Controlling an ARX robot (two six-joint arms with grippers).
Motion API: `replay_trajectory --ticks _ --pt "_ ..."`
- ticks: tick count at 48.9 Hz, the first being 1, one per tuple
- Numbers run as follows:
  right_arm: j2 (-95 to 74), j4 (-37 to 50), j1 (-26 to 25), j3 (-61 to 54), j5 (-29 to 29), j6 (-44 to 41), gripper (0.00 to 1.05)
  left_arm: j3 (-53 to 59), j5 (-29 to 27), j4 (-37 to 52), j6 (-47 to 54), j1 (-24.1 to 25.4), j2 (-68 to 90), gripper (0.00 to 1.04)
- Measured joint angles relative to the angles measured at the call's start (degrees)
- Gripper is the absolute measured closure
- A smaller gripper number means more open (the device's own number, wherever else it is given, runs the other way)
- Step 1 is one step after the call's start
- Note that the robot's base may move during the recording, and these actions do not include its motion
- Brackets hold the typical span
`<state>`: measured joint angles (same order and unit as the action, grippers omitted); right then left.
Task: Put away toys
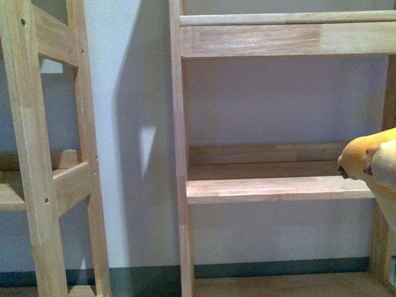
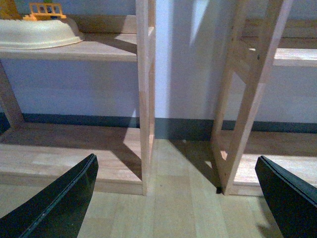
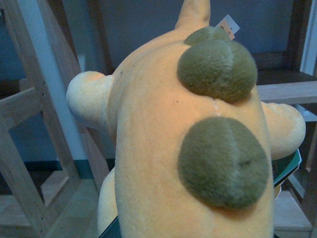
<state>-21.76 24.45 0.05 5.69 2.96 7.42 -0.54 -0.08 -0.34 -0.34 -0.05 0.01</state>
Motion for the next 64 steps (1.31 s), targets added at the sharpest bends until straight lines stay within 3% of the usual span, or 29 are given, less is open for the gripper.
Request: replay_trajectory --ticks 64 --pt "0.0 0.0 0.02 0.0 -0.17 0.02 0.85 0.0 0.07 0.0 0.0 0.0 0.02 0.06"
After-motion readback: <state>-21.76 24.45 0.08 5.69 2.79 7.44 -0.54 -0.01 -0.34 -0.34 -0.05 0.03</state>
